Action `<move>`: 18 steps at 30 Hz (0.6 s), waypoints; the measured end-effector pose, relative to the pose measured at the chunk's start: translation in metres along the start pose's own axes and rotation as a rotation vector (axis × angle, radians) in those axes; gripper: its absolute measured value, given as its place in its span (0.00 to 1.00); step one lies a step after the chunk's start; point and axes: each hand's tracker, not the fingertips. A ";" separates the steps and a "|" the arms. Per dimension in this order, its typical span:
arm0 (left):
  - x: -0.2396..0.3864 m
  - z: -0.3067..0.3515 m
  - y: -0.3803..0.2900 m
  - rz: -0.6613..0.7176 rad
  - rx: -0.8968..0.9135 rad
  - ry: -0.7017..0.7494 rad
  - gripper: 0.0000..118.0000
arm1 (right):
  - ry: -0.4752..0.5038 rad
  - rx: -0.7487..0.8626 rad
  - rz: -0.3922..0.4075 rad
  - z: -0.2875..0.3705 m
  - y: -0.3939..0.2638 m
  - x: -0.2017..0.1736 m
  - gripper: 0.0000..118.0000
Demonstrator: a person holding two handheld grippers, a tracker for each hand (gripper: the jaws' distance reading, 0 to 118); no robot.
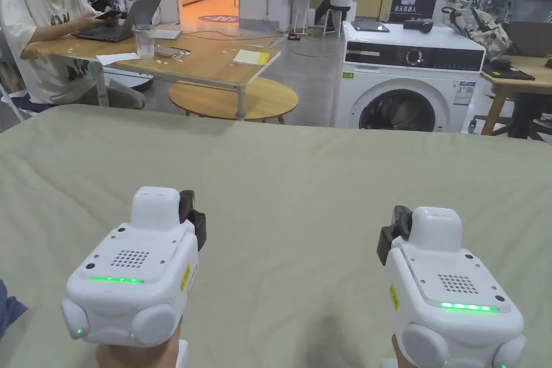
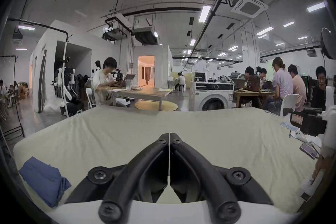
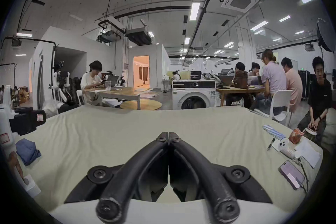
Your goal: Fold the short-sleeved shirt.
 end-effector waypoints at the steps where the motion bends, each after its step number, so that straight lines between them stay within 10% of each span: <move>1: -0.002 0.001 0.001 0.009 0.000 -0.011 0.00 | 0.004 0.004 0.000 0.001 0.000 0.002 0.00; 15: 0.000 0.004 0.003 0.005 -0.012 0.003 0.11 | -0.028 0.012 0.029 0.006 -0.005 0.001 0.02; 18: -0.001 0.003 0.002 0.016 -0.021 -0.005 0.38 | -0.029 0.006 0.033 0.003 -0.006 0.001 0.44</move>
